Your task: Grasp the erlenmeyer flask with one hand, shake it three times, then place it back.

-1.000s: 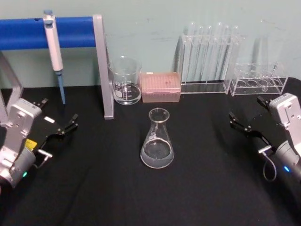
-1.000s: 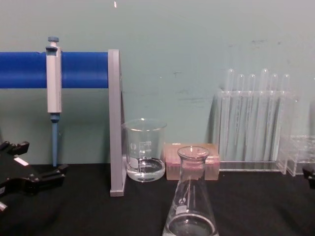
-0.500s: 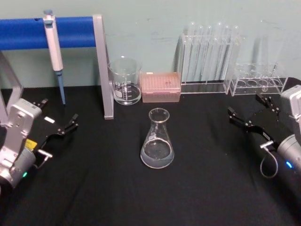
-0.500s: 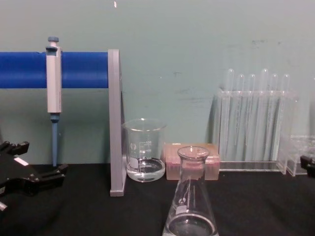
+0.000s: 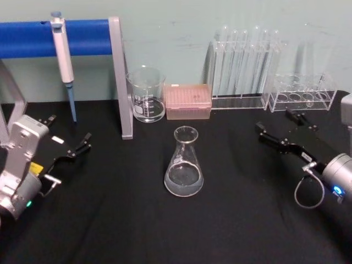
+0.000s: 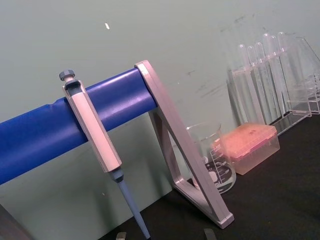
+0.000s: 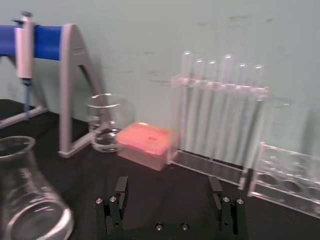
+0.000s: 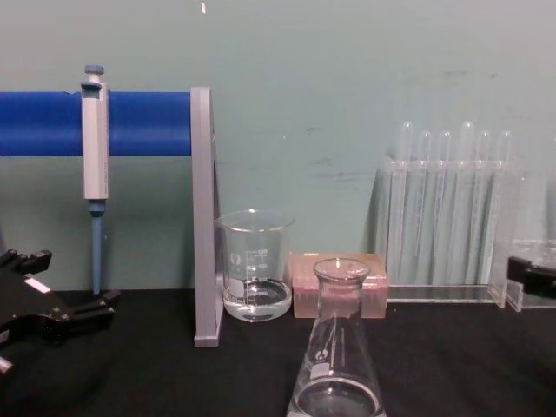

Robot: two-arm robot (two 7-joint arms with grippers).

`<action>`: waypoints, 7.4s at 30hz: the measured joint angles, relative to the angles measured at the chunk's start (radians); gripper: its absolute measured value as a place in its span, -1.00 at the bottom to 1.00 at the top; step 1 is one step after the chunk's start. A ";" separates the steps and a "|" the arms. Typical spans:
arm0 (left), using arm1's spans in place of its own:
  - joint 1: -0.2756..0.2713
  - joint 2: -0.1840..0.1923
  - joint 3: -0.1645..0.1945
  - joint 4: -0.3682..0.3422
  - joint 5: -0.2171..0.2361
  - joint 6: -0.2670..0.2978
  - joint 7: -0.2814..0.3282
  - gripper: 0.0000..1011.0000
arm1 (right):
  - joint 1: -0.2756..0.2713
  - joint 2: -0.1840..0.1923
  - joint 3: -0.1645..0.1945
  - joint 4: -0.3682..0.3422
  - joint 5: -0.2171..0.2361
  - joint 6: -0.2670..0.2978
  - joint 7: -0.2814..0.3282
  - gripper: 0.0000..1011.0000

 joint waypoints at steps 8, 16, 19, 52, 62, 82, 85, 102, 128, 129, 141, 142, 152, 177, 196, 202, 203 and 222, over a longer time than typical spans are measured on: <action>0.000 0.000 0.000 0.000 0.000 0.000 0.000 0.98 | 0.017 -0.008 -0.026 0.005 0.008 0.017 0.104 0.98; 0.000 0.000 0.000 0.000 0.000 0.000 0.000 0.98 | 0.049 -0.035 -0.065 0.025 -0.014 0.023 0.189 0.98; 0.000 0.000 0.000 0.000 0.000 0.000 0.000 0.98 | 0.062 -0.047 -0.080 0.032 -0.026 0.026 0.216 0.98; 0.000 0.000 0.000 0.000 0.000 0.000 0.000 0.98 | 0.199 -0.179 -0.191 0.165 -0.096 0.021 0.303 0.98; 0.000 0.000 0.000 0.000 0.000 0.000 0.000 0.98 | 0.220 -0.199 -0.203 0.195 -0.104 0.016 0.309 0.98; 0.000 0.000 0.000 0.000 0.000 0.000 0.000 0.98 | 0.222 -0.200 -0.207 0.198 -0.111 0.021 0.307 0.98; 0.000 0.000 0.000 0.000 0.000 0.000 0.000 0.98 | 0.222 -0.200 -0.207 0.198 -0.111 0.021 0.307 0.87; 0.000 0.000 0.000 0.000 0.000 0.000 0.000 0.98 | 0.222 -0.200 -0.206 0.198 -0.109 0.021 0.307 -0.05; 0.000 0.000 0.000 0.000 0.000 0.000 0.000 0.98 | 0.189 -0.176 -0.146 0.054 -0.081 0.049 0.241 -0.11; 0.000 0.000 0.000 0.000 0.000 0.000 0.000 0.98 | 0.187 -0.174 -0.142 0.043 -0.079 0.052 0.236 -0.11; 0.000 0.000 0.000 0.000 0.000 0.000 0.000 0.98 | 0.159 -0.147 -0.088 -0.084 -0.045 0.088 0.183 -0.11; 0.000 0.000 0.000 0.000 0.000 0.000 0.000 0.98 | 0.158 -0.146 -0.086 -0.088 -0.044 0.089 0.181 -0.11; 0.000 0.000 0.000 0.000 0.000 0.000 0.000 0.98 | 0.154 -0.139 -0.084 -0.092 -0.039 0.109 0.169 -0.11; 0.000 0.000 0.000 0.000 0.000 0.000 0.000 0.98 | 0.158 -0.127 -0.093 -0.083 -0.025 0.106 0.188 -0.11; 0.000 0.000 0.000 0.000 0.000 0.000 0.000 0.98 | 0.152 -0.118 -0.096 -0.091 -0.020 0.103 0.188 -0.11; 0.000 0.000 0.000 0.000 0.000 0.000 0.000 0.98 | 0.152 -0.118 -0.099 -0.091 -0.020 0.106 0.188 -0.11; 0.000 0.000 0.000 0.000 0.000 0.000 0.000 0.98 | 0.152 -0.118 -0.099 -0.091 -0.020 0.106 0.188 -0.11; 0.000 0.000 0.000 0.000 0.000 0.000 0.000 0.98 | 0.159 -0.119 -0.102 -0.085 -0.019 0.110 0.188 -0.11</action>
